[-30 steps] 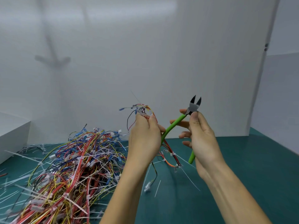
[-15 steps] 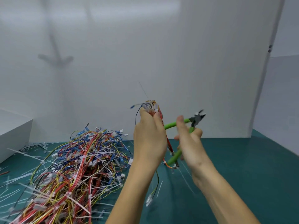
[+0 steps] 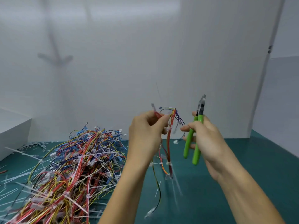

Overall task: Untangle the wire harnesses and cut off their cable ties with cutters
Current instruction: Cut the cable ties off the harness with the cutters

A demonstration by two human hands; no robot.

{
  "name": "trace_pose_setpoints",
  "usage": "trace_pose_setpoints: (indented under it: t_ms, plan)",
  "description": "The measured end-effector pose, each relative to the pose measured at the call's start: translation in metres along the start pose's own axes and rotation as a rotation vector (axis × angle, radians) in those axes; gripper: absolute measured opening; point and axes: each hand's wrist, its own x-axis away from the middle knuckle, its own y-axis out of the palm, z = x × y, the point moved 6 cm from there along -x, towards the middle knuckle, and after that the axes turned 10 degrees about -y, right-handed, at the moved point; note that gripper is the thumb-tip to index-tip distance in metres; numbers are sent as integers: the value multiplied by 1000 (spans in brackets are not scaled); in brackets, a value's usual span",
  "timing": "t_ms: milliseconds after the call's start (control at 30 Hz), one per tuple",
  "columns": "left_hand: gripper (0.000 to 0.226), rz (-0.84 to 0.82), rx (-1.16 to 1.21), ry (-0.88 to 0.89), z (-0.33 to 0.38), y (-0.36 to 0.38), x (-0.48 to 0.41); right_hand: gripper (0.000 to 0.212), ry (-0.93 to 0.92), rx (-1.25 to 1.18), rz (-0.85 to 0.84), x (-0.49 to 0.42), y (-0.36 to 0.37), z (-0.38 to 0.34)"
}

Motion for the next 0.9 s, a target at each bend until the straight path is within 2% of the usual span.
trace_pose_setpoints:
  t_ms: [100,167,233,300,367,500,700,900]
  plan:
    - [11,9,77,-38,-3,-9,-3,18,-171,186,7,1,-2,-11]
    - [10,2,94,-45,-3,-11,-3,47,-235,309,-3,4,-1,-17]
    - [8,5,109,-44,-2,-13,-2,63,-264,504,-13,6,-1,-19]
    - [6,8,118,-41,-1,-15,-2,64,-296,707,-35,9,-1,-21]
    - [6,21,84,-30,-1,-16,-4,56,-333,831,-81,11,1,-23]
    - [6,48,5,-14,-2,-18,-5,44,-367,914,-172,14,5,-26]
    - [16,106,-137,27,0,-24,-5,45,-376,967,-187,16,3,-28]
    - [12,121,-225,56,4,-23,-2,44,-373,958,-187,17,2,-31]
